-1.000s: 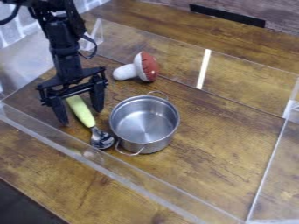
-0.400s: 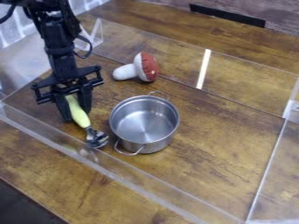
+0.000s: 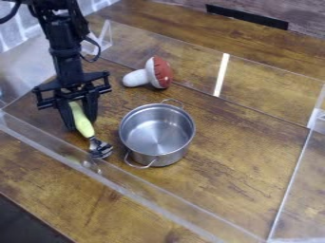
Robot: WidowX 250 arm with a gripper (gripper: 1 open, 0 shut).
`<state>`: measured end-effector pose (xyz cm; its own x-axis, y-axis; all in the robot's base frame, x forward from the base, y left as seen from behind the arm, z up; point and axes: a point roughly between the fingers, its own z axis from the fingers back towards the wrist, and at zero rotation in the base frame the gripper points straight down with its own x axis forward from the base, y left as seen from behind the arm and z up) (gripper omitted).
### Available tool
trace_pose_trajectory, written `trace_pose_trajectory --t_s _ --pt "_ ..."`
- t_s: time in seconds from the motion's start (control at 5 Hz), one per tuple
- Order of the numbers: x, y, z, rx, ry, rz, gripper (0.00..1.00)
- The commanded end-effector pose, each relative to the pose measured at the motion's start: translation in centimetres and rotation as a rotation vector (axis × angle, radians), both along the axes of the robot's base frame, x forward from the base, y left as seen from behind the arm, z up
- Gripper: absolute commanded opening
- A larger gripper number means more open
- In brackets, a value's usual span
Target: Move the green spoon to the right
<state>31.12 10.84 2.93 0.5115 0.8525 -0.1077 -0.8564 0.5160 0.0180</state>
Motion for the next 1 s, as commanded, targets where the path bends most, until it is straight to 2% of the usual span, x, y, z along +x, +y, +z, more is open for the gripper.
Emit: trace_pose_trajectory --t_s 0.0,0.4,0.6,0.8 --pt "0.6 0.6 0.9 0.021 -0.017 0.016 0.0" --pt "0.7 1.3 5.2 -0.016 -0.066 -0.035 0.0" --pt "1.4 0.4 7.6 -0.038 -0.092 -0.077 0.0" --pt "2.0 -1.6 10.2 -0.069 -0.121 -0.172 0.0"
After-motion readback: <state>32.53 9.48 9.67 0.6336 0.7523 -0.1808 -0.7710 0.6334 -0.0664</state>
